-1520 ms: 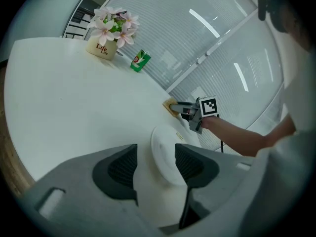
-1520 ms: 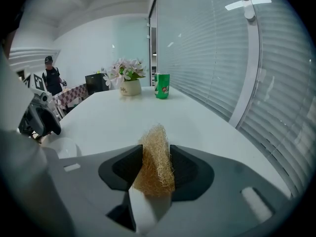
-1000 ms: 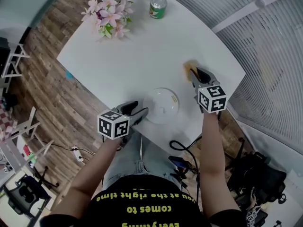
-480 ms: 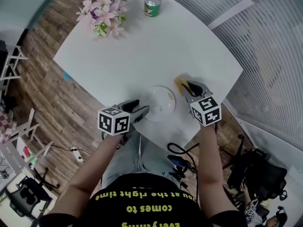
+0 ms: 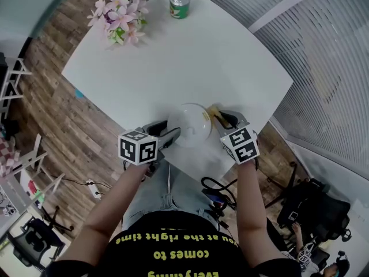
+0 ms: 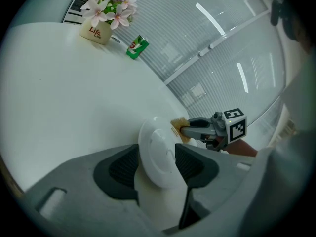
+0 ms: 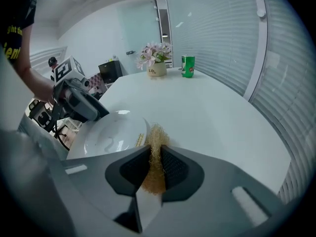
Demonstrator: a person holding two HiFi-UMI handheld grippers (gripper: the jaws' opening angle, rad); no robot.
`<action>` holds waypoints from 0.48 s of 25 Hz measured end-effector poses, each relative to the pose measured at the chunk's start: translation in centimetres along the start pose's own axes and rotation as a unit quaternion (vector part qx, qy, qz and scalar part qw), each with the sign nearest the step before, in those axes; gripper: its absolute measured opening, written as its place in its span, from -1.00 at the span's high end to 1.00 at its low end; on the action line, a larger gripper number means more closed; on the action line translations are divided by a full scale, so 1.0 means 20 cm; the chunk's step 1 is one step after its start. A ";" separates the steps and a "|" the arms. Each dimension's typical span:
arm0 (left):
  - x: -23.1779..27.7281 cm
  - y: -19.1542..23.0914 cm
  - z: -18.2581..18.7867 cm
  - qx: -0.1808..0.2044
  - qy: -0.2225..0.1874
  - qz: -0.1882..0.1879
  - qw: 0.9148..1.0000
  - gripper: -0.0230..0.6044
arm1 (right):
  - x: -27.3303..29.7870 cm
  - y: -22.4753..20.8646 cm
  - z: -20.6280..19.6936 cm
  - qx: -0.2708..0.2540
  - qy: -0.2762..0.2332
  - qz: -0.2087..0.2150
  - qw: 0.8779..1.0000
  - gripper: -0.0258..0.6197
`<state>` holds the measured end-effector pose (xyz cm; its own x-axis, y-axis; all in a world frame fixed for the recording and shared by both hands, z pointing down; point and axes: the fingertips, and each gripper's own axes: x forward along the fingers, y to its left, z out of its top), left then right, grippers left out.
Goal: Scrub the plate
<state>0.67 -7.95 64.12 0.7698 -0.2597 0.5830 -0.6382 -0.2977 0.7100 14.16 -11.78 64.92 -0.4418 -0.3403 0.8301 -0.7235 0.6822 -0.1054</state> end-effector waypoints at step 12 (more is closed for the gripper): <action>0.10 -0.10 -0.01 -0.017 0.004 -0.020 1.000 0.16 | 0.01 0.01 -0.01 0.000 -0.007 0.001 1.000 0.74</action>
<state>3.43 -7.66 64.04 0.7948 -0.2405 0.5572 -0.6064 -0.2770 0.7454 13.89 -11.62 65.18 -0.4496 -0.3483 0.8225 -0.7235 0.6821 -0.1067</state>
